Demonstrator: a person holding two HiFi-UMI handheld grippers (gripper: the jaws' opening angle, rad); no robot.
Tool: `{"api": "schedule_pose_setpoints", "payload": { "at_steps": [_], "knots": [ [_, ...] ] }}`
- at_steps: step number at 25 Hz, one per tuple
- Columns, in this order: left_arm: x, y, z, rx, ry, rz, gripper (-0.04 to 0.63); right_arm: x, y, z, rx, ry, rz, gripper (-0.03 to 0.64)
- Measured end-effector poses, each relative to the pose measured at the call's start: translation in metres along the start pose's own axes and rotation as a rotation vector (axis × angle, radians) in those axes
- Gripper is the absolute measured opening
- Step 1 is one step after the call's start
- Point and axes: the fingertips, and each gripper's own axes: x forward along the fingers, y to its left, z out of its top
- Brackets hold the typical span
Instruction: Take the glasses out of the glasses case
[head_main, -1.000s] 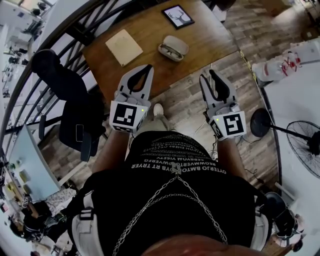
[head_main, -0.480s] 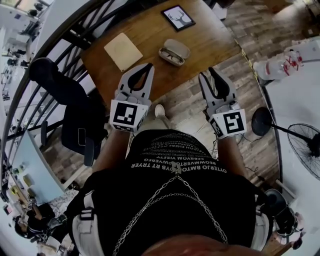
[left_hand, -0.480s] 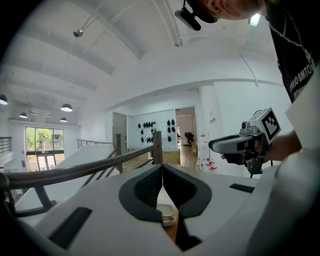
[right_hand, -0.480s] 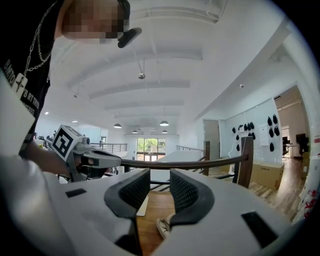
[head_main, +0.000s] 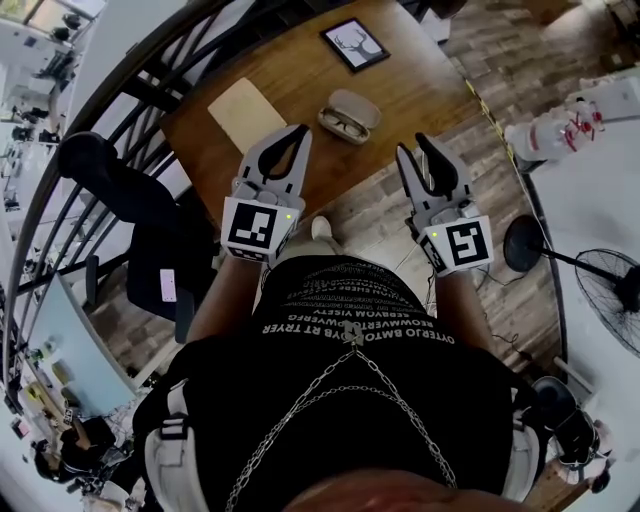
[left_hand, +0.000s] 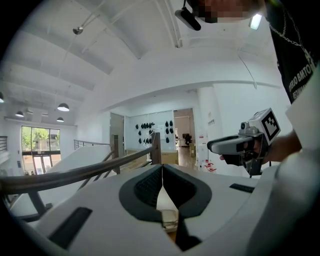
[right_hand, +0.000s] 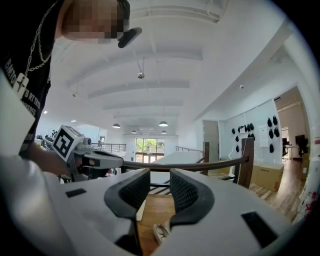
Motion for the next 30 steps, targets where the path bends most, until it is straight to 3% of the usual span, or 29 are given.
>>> {"api": "schedule_pose_setpoints", "payload": {
  "at_steps": [15, 30],
  "knots": [
    [0.012, 0.041, 0.001, 0.002, -0.023, -0.029, 0.029, 0.042, 0.003, 0.010, -0.008, -0.011, -0.022, 0.109],
    [0.011, 0.054, 0.001, -0.038, -0.031, -0.065, 0.029, 0.048, 0.013, 0.013, 0.041, 0.006, -0.029, 0.109]
  ]
}}
